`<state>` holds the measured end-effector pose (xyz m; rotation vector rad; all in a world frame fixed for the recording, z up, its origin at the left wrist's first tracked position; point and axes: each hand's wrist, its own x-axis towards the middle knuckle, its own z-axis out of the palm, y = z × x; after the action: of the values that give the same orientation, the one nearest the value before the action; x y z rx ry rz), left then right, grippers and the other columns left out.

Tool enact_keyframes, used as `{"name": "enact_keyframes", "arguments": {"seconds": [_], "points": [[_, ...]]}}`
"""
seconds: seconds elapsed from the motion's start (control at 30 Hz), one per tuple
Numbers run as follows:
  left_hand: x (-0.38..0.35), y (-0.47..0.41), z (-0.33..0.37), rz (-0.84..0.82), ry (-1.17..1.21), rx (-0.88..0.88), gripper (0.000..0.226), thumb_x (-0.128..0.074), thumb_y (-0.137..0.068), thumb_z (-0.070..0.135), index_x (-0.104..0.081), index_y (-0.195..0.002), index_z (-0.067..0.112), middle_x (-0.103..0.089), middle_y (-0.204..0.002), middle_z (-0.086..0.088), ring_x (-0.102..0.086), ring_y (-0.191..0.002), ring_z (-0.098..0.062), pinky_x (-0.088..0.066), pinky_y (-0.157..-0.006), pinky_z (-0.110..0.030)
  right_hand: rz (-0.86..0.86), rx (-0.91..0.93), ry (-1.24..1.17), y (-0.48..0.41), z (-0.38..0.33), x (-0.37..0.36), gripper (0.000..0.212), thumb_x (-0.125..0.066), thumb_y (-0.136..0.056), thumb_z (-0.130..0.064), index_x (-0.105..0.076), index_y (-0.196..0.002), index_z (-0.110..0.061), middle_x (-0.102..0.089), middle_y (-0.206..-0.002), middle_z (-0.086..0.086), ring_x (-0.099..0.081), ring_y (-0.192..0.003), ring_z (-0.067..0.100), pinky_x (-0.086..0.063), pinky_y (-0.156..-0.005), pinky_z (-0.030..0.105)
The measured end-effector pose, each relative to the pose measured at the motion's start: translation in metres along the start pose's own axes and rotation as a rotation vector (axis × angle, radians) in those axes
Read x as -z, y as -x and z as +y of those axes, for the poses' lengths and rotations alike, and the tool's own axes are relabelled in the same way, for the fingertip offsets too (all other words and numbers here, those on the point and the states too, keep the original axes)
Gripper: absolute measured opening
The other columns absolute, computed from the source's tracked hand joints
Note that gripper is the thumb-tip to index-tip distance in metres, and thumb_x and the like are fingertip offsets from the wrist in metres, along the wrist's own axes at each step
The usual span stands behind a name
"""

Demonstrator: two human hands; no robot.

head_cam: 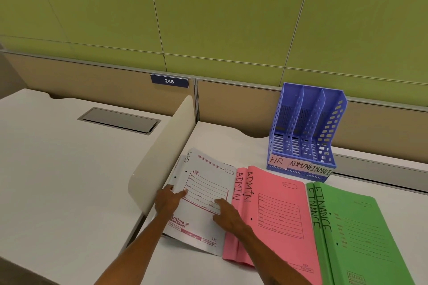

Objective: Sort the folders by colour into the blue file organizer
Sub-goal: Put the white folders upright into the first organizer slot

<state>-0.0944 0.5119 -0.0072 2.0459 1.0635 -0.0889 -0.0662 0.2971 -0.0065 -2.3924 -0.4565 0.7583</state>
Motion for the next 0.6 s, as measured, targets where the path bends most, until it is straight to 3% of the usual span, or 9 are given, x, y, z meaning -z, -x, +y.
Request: {"name": "enact_keyframes", "arguments": {"seconds": [0.1, 0.27, 0.4, 0.5, 0.6], "points": [[0.003, 0.004, 0.003, -0.015, 0.155, -0.007, 0.072, -0.079, -0.07, 0.049, -0.052, -0.128, 0.017, -0.065, -0.119, -0.012, -0.067, -0.095, -0.032, -0.056, -0.086, -0.048, 0.012, -0.013, -0.038, 0.002, -0.003, 0.007, 0.06, -0.056, -0.093, -0.019, -0.032, -0.147, -0.011, -0.038, -0.151, 0.007, -0.04, -0.136, 0.024, -0.033, -0.109, 0.031], [0.013, 0.012, 0.025, -0.003, 0.205, -0.067, 0.067, -0.081, -0.068, 0.046, -0.056, -0.124, 0.019, -0.069, -0.111, -0.009, -0.069, -0.084, -0.027, -0.059, -0.078, -0.043, 0.084, 0.012, -0.103, 0.001, -0.02, 0.03, 0.062, -0.057, -0.092, -0.023, -0.033, -0.148, -0.011, -0.037, -0.153, 0.007, -0.038, -0.138, 0.023, -0.033, -0.11, 0.032], [0.026, 0.019, 0.054, 0.034, 0.202, -0.152, 0.044, -0.079, -0.07, 0.045, -0.066, -0.105, 0.021, -0.073, -0.093, -0.005, -0.07, -0.073, -0.024, -0.06, -0.073, -0.044, 0.163, 0.061, -0.161, 0.001, -0.042, 0.056, 0.057, -0.057, -0.094, -0.026, -0.037, -0.145, -0.011, -0.045, -0.148, 0.007, -0.048, -0.13, 0.023, -0.04, -0.102, 0.03], [0.034, 0.029, 0.076, 0.084, 0.25, -0.215, 0.04, -0.076, -0.073, 0.044, -0.065, -0.106, 0.025, -0.073, -0.089, 0.0, -0.07, -0.07, -0.021, -0.061, -0.07, -0.044, 0.223, 0.081, -0.242, 0.002, -0.061, 0.076, 0.053, -0.056, -0.094, -0.031, -0.042, -0.143, -0.014, -0.051, -0.142, 0.005, -0.056, -0.122, 0.025, -0.045, -0.09, 0.026], [0.034, 0.047, 0.099, 0.176, 0.265, -0.301, 0.044, -0.074, -0.077, 0.046, -0.06, -0.114, 0.027, -0.07, -0.101, 0.001, -0.068, -0.076, -0.019, -0.06, -0.075, -0.042, 0.281, 0.074, -0.343, 0.003, -0.079, 0.094, 0.063, -0.058, -0.089, -0.045, -0.039, -0.143, -0.021, -0.051, -0.142, 0.006, -0.059, -0.115, 0.026, -0.058, -0.084, 0.04]]}}
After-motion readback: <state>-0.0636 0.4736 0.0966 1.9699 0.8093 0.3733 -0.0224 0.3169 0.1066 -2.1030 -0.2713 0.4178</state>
